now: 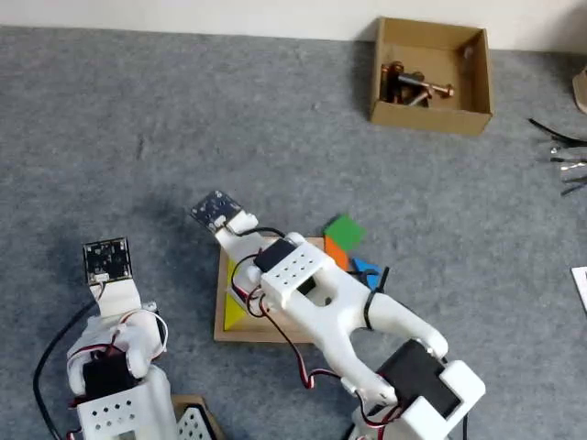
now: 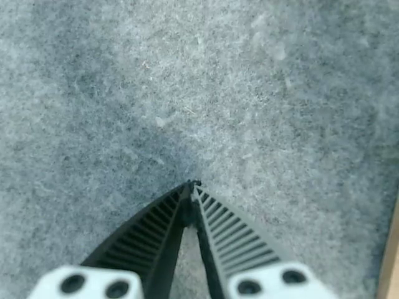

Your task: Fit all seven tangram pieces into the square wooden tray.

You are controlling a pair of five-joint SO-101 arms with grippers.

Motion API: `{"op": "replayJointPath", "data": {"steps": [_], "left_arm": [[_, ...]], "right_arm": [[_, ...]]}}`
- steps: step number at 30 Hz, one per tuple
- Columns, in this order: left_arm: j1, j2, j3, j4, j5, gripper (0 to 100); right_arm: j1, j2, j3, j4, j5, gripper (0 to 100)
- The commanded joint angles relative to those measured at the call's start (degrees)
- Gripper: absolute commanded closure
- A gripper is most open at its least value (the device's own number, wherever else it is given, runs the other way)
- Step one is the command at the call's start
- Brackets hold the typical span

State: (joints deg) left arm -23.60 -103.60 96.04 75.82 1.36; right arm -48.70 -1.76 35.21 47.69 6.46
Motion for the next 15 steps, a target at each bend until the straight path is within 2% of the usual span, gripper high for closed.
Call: {"op": "replayJointPath", "data": {"steps": [1,8,15], "left_arm": [[-0.7,-0.3,1.1,0.2,0.6,99],[-0.7,-0.3,1.1,0.2,0.6,99],[-0.7,-0.3,1.1,0.2,0.6,99]], "right_arm": [[0.3,0.0,-0.6,-0.7,0.0,99.5],[4.7,-3.3,-5.8,8.6,0.0,99.5],[10.3,-16.2,-7.5,13.0,0.0,99.5]]}}
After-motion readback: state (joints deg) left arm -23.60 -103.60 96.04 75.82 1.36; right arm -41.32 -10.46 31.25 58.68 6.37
